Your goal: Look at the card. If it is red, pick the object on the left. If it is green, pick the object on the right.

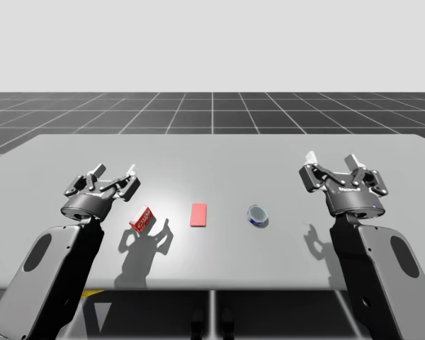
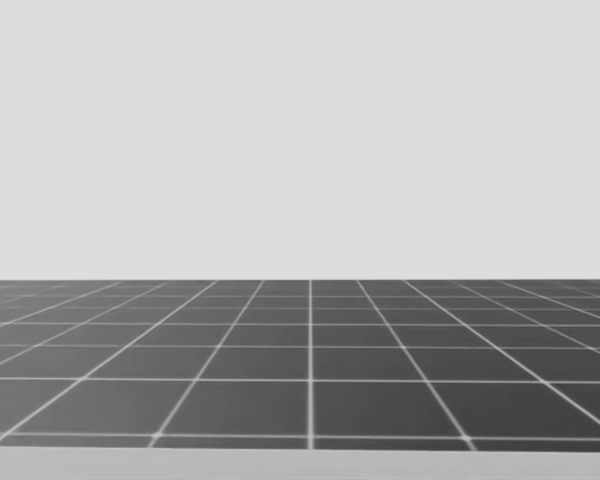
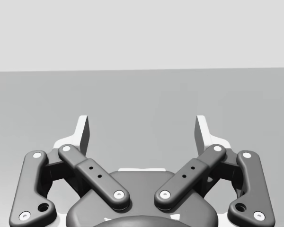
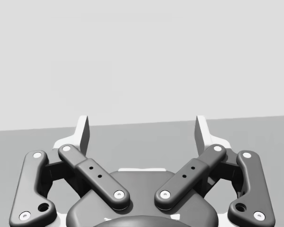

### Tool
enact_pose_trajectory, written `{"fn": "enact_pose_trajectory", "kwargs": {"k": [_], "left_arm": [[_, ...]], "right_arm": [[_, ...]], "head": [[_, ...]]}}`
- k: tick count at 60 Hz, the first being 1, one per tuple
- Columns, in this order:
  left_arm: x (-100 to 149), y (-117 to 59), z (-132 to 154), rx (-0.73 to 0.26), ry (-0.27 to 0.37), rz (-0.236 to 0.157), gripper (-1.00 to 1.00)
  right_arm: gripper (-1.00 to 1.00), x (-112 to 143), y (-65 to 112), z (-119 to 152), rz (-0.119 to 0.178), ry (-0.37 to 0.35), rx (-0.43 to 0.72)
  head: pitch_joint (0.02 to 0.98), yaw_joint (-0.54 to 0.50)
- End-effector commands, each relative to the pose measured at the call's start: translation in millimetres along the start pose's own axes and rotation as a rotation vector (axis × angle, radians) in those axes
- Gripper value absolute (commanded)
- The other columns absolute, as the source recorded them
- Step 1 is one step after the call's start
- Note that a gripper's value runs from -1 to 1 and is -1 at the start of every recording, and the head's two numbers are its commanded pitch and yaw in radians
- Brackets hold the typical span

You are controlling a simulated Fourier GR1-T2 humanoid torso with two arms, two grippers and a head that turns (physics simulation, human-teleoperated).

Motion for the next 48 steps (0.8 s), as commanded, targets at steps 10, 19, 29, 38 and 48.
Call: {"fn": "enact_pose_trajectory", "kwargs": {"k": [10, 19, 29, 38, 48], "left_arm": [[-0.4, 0.9, -0.3, 0.003, -0.005, -0.003, -1.0], [-0.3, 1.4, -0.6, 0.005, -0.008, -0.004, -1.0], [0.1, 2.1, -0.6, 0.007, -0.013, -0.008, -1.0], [0.0, 2.3, -0.8, 0.007, -0.018, -0.013, -1.0], [0.9, 2.5, -0.7, 0.006, -0.039, -0.024, -1.0]], "right_arm": [[-1.0, 3.2, -3.5, 0.9, -0.033, 0.01, 0.003], [-1.0, 3.2, -2.4, 0.6, -0.023, 0.007, -0.009], [-1.0, 1.9, -2.1, -0.1, -0.023, -0.001, -0.019], [-1.0, 0.8, -1.7, -0.3, -0.016, -0.006, -0.012], [-1.0, -0.5, -1.1, -0.9, -0.006, -0.014, -0.011]], "head": [[0.089, 0.02], [0.166, 0.02], [0.303, 0.02], [0.436, 0.02], [0.571, 0.03]]}}
